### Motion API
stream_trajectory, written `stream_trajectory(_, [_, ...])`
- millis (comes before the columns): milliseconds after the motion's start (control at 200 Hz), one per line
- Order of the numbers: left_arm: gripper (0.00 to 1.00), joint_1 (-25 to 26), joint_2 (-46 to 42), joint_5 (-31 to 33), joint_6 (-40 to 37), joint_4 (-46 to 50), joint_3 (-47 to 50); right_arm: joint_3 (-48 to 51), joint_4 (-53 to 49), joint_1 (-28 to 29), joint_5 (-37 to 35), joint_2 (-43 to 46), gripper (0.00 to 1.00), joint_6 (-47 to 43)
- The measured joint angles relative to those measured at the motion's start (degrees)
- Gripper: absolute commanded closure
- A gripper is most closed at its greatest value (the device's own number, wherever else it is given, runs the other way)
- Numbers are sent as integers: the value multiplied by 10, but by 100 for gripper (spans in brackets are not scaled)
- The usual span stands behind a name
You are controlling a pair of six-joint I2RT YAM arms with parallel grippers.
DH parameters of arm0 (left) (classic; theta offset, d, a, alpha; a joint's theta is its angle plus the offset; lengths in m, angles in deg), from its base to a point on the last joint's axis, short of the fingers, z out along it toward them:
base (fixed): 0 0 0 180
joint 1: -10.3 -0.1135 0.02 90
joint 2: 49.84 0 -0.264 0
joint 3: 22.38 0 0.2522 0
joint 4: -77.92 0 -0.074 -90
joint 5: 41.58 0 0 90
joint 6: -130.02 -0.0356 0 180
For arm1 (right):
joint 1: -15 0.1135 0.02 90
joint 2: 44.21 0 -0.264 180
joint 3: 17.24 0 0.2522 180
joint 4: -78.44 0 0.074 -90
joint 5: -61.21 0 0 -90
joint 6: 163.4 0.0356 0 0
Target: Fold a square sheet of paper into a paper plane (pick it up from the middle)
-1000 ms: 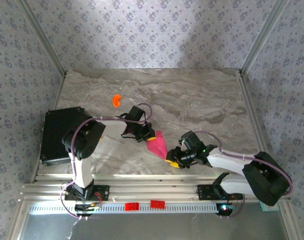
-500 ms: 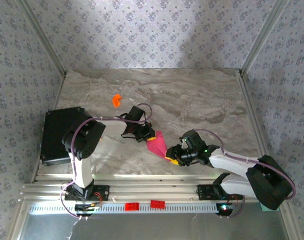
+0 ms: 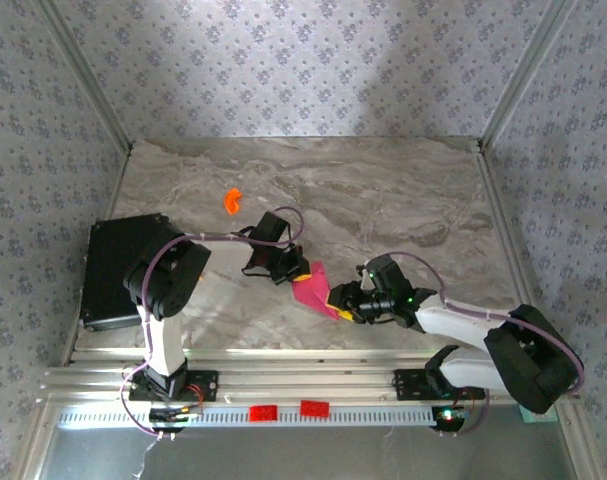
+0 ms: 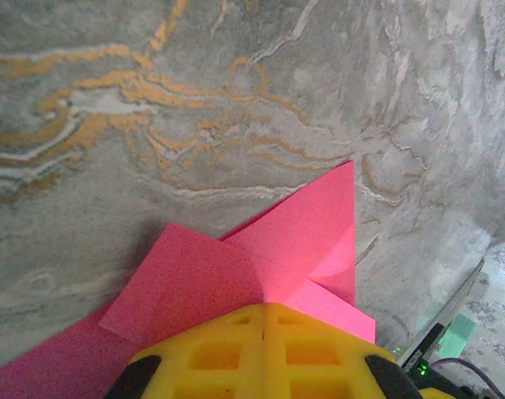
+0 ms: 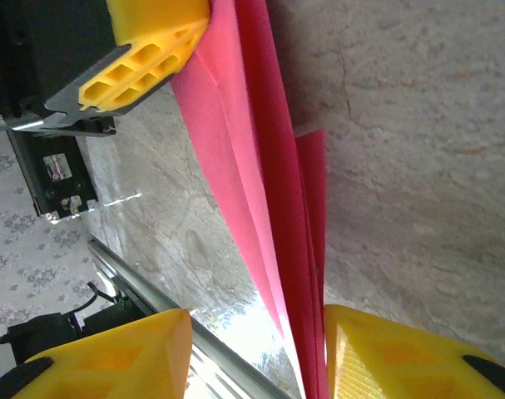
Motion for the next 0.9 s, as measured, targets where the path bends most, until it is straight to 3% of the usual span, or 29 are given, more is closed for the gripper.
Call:
stream_trajectory(235, [96,0,0,0,0,0,0,0,24,-1,6,-23,62,-5])
stream_trajectory(420, [93,0,0,0,0,-2,0,1,28,-4,10,-27,77,-7])
stream_trajectory(580, [80,0,-9,-2,4,-17,9,2,27,-6,14,-23,91,-15])
stream_trajectory(755, [64,-4,-40,8,3,-8,20,1,-4,-6,5,29,94,-26])
stream_trajectory(830, [49,-7,-72,34,2,-5,26,-12,-57,-4,-20,68,94,-47])
stream_trajectory(905, [43,-8,-136,84,-7,9,42,-51,-146,8,-76,103,94,-80])
